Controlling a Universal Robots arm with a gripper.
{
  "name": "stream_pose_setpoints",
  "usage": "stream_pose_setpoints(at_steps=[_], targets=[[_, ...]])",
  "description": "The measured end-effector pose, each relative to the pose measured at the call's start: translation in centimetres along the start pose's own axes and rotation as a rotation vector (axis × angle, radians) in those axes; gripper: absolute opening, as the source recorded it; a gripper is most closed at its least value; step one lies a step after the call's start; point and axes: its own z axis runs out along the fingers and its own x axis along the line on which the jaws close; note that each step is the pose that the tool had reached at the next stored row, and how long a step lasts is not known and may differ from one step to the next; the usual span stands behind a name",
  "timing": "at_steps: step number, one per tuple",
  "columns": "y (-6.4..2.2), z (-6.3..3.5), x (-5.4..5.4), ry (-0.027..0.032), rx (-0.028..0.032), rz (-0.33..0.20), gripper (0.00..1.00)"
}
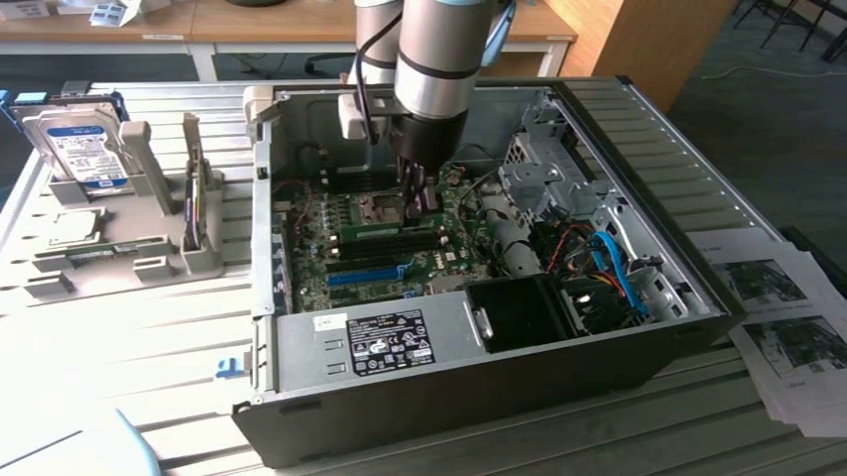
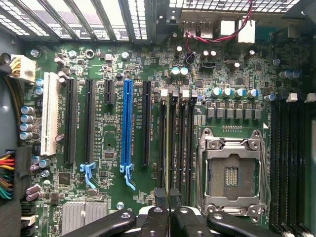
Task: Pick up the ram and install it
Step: 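Insert the ram into the slot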
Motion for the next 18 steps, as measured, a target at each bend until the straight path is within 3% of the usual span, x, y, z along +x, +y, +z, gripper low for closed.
stream_pose_setpoints(at_steps=[18], targets=[[-0.01, 0.26, 0.0, -0.0002, 0.0001, 0.01, 0.11]])
